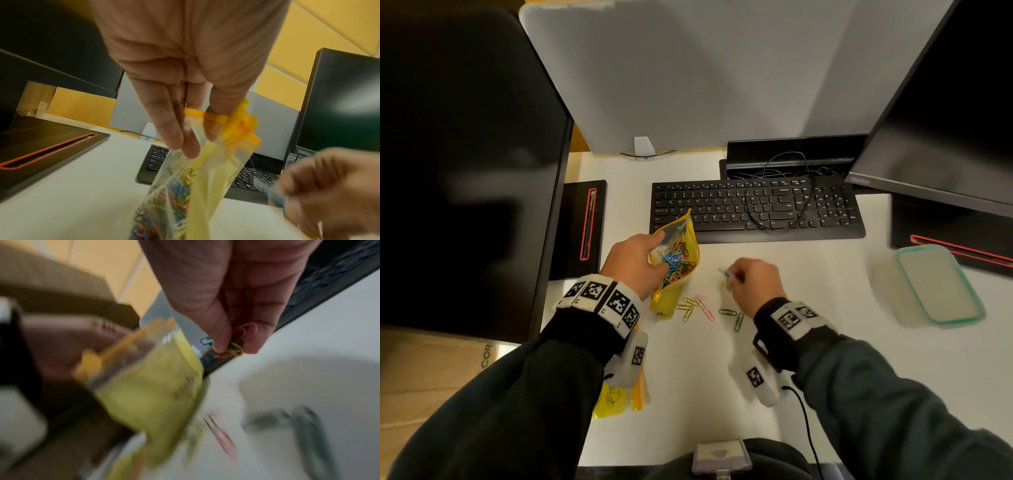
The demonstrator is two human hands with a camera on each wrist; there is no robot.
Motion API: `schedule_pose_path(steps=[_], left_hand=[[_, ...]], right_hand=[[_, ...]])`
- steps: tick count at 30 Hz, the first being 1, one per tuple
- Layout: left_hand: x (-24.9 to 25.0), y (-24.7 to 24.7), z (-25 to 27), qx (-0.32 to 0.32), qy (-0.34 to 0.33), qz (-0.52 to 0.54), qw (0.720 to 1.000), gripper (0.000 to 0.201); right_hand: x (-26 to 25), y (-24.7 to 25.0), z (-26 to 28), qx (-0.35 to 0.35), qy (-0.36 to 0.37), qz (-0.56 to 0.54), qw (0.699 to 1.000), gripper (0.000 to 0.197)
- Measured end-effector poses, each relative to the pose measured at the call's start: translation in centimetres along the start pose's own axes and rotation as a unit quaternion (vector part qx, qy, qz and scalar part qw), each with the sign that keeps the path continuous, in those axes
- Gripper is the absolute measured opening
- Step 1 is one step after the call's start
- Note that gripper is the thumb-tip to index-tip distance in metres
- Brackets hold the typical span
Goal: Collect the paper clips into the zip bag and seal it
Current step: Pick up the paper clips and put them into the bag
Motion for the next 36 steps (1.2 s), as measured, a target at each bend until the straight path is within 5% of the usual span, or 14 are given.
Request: schedule_pose_path(steps=[3, 9, 15, 20, 30, 32, 36], left_hand=[[0.1, 0.0, 0.1, -0.001, 0.002, 0.008, 1.0, 0.058], [0.3, 0.1, 0.2, 0.002, 0.009, 0.013, 1.0, 0.059], [0.0, 0.2, 0.3, -0.001, 0.012, 0.014, 1.0, 0.06], [-0.1, 0.4, 0.2, -0.001, 0.013, 0.01, 1.0, 0.06], [-0.6, 0.8, 0.0, 0.002, 0.014, 0.012, 1.0, 0.06], [-1.2, 1.2, 0.0, 0.01, 0.021, 0.019, 1.0, 0.06], [-2.1, 1.7, 0.1, 0.021, 0.033, 0.022, 0.999, 0.06]], right_hand=[[-3.7, 3.9, 0.1, 0.055, 0.03, -0.105, 0.993, 0.009], [-10.1, 2.2, -0.7, -0.025, 0.089, -0.059, 0.994, 0.026], [-3.8, 3.8, -0.7, 0.027, 0.027, -0.125, 0.991, 0.012], [4.5, -1.3, 2.1, -0.123, -0.04, 0.097, 0.987, 0.016], [-0.9, -6.2, 0.5, -0.143, 0.096, 0.147, 0.974, 0.023], [-2.0, -6.9, 0.9, -0.174, 0.166, 0.166, 0.956, 0.041], [-2.7, -9.8, 2.8, -0.29, 0.275, 0.318, 0.86, 0.063]])
Point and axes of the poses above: each hand's wrist, its own z-axis away from the middle knuckle, its own y-axis out of the back of the hand, x = y × z, the point moved 9 cm from there along -z, towards the middle knuckle, and after that the axes turned 3 degrees about -x, right-handed, at the moved point
